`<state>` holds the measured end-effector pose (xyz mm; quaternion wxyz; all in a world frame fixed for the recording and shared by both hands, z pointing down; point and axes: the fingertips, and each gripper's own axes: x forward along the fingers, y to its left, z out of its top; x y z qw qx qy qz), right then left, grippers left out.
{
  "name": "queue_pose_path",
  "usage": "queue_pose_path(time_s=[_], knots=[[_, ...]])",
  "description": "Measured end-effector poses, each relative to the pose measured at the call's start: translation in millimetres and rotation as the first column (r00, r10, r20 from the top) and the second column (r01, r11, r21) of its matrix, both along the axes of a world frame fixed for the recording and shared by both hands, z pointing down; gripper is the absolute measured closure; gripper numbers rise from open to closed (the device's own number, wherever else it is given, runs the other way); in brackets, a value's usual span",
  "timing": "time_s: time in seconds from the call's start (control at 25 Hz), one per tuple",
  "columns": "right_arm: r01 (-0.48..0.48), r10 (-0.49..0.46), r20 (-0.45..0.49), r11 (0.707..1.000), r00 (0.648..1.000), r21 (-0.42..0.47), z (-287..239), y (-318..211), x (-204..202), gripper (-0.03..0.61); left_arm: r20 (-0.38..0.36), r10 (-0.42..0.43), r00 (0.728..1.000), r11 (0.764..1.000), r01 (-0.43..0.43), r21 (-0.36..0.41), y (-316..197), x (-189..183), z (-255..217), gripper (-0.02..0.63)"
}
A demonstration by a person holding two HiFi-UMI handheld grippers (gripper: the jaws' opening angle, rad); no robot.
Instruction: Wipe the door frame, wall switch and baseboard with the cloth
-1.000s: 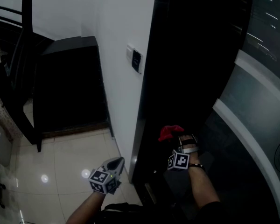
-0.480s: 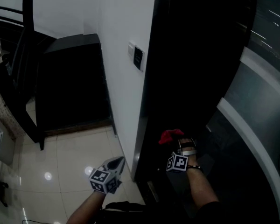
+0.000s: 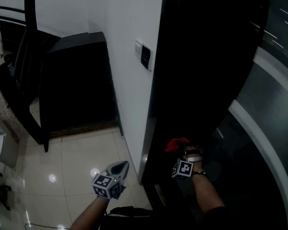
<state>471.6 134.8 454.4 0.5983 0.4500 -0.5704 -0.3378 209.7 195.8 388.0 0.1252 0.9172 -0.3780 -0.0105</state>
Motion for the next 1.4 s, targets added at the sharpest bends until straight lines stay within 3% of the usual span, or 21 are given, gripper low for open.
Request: queue_pose_path(time_s=[0.44,0.68,0.84,1.0,1.12,1.24,1.4], knots=[[-0.092,0.107,0.083,0.981,0.991,-0.168,70,7,7,0.514,0.014,-0.034,0.999,0.999,0.035,-0.033,5,-19,12,0.611],[-0.115,0.152,0.165,0.969,0.974,-0.218,76,26,-6,0.514,0.004,-0.038,0.999,0.999,0.038,-0.037,9,-22,16,0.611],[-0.123,0.151,0.307,0.986,0.940,-0.108,26,30,-14,0.515,-0.012,-0.016,1.000,0.999,0.016,-0.033,10,-15,14,0.611],[-0.091,0.031,0.357,0.984,0.934,0.154,-84,33,-18,0.515,-0.037,0.024,0.999,0.999,-0.025,-0.029,14,-3,11,0.611],[-0.063,-0.075,0.329,0.919,0.941,0.390,-205,42,-21,0.515,-0.056,0.045,0.997,0.999,-0.047,-0.023,16,2,7,0.611],[-0.033,-0.157,0.264,0.803,0.951,0.595,-323,50,-26,0.515,-0.077,0.058,0.995,0.998,-0.059,-0.011,13,4,1,0.611],[0.021,-0.218,0.164,0.659,0.962,0.751,-430,52,-37,0.514,-0.135,0.058,0.989,0.998,-0.058,0.001,9,1,-12,0.611]])
